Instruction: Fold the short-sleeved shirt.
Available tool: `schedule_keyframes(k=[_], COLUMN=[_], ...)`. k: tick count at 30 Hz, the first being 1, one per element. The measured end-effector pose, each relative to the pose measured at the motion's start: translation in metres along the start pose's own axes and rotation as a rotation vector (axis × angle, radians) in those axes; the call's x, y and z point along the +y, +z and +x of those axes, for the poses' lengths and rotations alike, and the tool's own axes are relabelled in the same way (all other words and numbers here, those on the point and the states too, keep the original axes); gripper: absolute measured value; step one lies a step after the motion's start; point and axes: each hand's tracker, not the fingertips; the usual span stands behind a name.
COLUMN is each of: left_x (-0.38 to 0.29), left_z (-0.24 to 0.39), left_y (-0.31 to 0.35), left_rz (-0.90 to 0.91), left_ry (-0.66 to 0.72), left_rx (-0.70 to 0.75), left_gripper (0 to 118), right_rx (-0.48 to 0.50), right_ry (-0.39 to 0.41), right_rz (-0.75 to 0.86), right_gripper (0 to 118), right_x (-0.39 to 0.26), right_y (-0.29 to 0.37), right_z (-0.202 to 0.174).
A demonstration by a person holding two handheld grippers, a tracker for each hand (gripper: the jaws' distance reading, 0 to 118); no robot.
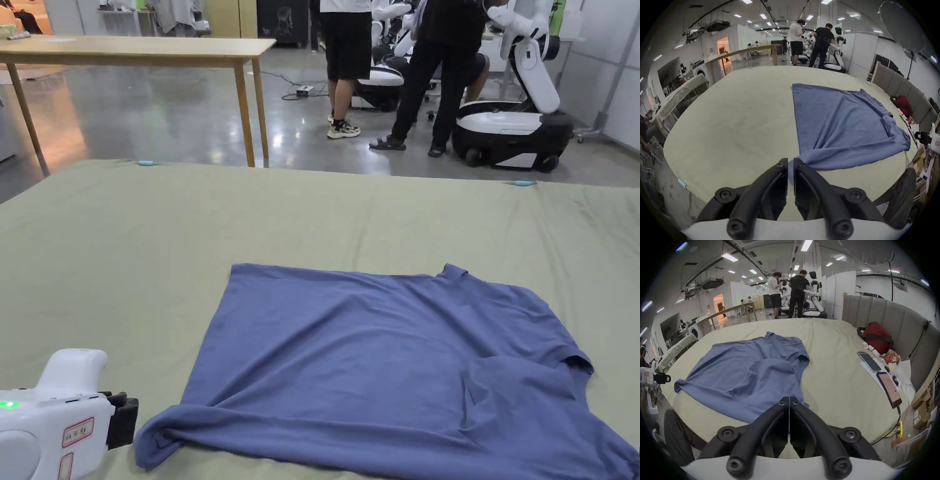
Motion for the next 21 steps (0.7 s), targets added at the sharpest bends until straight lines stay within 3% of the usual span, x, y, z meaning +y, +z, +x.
schedule_keyframes(k=[2, 12, 16, 17, 18, 19, 21], left_x=[0.001, -0.003, -0.001, 0.001, 0.0, -0.001, -0.001], left_z=[0.001, 0.004, 0.005, 0.005, 0.005, 0.004, 0.0], left_y=[-0.002, -0.009, -0.013, -0.016, -0.02, -0.028, -0.03], left_rz=[-0.001, -0.034, -0.027, -0.034, -0.065, -0.103, -0.072], left_ry=[-0.012, -0.006, -0.004, -0.008, -0.005, -0.005, -0.024], left_rx=[-0.004, -0.024, -0.04, -0.04, -0.035, -0.031, -0.039], left_gripper=[6, 6, 10, 45, 95, 118, 114], right_rx=[0.0, 0.012, 0.009, 0.015, 0.017, 0.021, 0.02], right_ry=[0.002, 0.025, -0.005, -0.011, -0.011, -0.01, -0.012], right_rz=[-0.009, -0.014, -0.016, -0.019, -0.022, -0.025, -0.029], right_gripper=[2, 2, 2, 2, 2, 2, 2], right_x=[0.005, -0.004, -0.007, -0.006, -0.006, -0.008, -0.011], right_y=[-0.004, -0.01, -0.014, -0.015, -0.015, -0.014, -0.015], right_z=[0.011, 0.0, 0.008, 0.011, 0.013, 0.01, 0.01])
